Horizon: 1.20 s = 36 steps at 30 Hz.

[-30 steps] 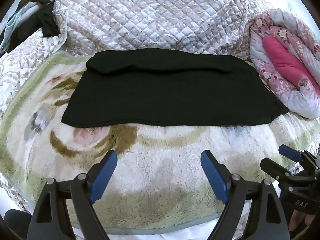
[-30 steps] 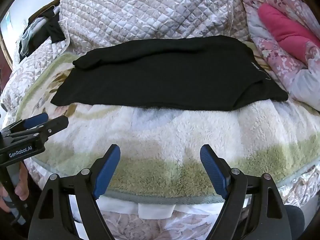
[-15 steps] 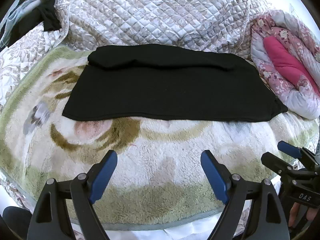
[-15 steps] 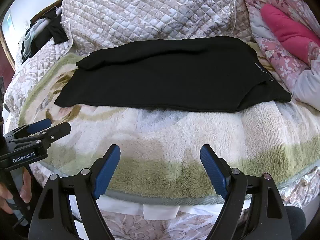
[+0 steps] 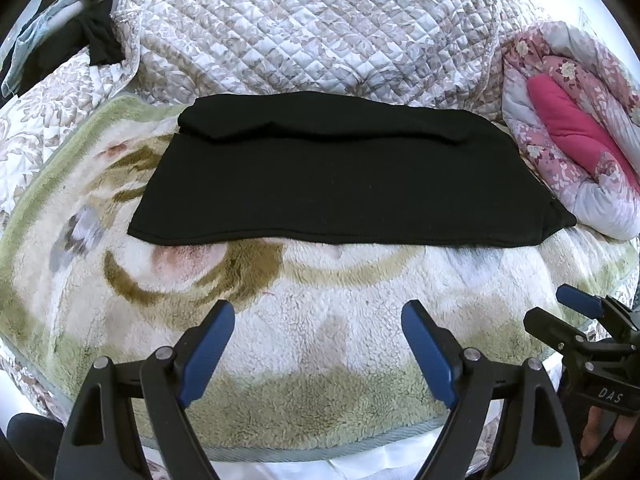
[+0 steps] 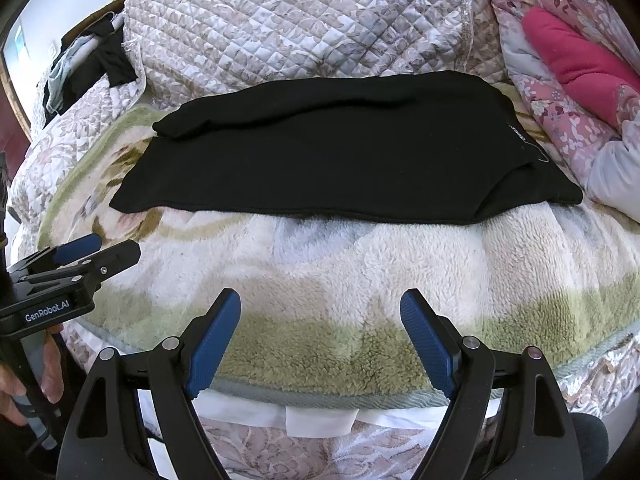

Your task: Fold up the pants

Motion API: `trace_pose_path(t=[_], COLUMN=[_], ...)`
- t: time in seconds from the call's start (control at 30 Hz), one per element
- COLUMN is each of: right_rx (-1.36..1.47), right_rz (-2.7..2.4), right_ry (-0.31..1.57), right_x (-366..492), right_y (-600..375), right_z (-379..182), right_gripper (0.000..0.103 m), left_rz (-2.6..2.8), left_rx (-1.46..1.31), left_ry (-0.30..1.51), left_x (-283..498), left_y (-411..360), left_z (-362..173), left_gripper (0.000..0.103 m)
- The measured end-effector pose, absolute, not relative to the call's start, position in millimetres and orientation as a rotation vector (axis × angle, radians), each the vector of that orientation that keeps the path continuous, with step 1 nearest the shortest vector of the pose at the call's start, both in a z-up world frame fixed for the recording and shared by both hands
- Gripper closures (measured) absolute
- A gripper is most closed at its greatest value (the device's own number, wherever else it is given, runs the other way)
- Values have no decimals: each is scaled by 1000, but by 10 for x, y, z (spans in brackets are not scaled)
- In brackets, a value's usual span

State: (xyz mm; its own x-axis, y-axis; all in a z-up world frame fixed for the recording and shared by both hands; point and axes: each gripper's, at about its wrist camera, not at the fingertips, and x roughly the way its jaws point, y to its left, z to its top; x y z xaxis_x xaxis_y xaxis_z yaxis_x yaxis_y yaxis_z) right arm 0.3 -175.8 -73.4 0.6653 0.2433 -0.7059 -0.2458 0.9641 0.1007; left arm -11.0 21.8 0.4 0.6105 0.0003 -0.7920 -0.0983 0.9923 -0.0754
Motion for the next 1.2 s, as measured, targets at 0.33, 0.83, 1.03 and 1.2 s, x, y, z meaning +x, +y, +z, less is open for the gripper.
trace_pose_path(t=[0.33,0.83,1.03,1.2], right_rx=[3,16,18,14], right_rz=[277,280,280,284], right_ry=[798,811,814,821], right_x=[3,36,48,71], right_y=[-1751,-1764,-1767,-1761], right_z=[-749,-742,-749,-766], right_gripper=[21,21,21,21], left_rz=[57,55,54,59], left_rx=[-110,-116,-118,-123], left_ry=[907,916,921,927], left_x=[-118,-110,-98,-86], left_y=[188,185,169,188], left_z=[-11,-34,-82,-98], left_gripper=[16,16,19,19])
